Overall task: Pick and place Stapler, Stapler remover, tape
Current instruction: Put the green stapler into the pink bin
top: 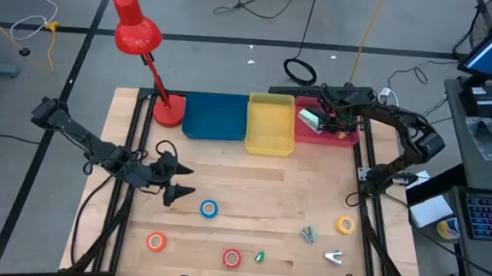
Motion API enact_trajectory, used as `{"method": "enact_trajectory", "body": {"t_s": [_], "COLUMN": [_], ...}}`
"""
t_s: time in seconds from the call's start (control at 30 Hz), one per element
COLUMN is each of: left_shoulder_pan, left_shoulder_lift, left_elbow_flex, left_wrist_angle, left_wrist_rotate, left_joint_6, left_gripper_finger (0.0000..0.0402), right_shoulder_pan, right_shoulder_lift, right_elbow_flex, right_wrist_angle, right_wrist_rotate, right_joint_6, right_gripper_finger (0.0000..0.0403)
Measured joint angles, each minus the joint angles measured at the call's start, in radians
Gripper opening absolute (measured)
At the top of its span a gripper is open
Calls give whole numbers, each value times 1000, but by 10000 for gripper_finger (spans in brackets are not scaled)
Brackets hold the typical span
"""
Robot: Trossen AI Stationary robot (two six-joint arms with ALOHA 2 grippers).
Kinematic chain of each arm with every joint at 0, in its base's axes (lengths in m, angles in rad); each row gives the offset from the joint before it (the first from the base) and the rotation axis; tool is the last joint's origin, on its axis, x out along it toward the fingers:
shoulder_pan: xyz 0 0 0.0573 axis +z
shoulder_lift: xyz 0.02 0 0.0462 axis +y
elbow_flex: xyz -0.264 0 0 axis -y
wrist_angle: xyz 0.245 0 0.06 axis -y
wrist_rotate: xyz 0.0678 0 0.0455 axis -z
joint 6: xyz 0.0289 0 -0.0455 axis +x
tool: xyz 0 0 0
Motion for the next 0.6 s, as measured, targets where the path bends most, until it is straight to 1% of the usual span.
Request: {"method": "enact_trajectory", "body": {"t_s": [0.13,0.3,0.47,0.6], "left_shoulder_pan": [0,0,0,0], "left_shoulder_lift": [0,0,0,0], "left_elbow_flex": [0,0,0,0], "left_wrist_angle": [29,93,164,207], "left_wrist_rotate": [-1,-1,-1,-2], "left_joint_6": [-26,-27,-27,-24], "left_gripper_finger": [379,379,379,379], "right_shoulder_pan": [14,106,286,462], "right_shoulder_lift": [-46,-176,-340,-431], "right_elbow_flex": [0,0,0,0], "right_wrist_angle": [-20,-9,20,51], "right_wrist_rotate": [-42,-42,-42,-43], "right_joint_6": [18,18,31,59], "right_gripper_finger": [114,103,100,102]}}
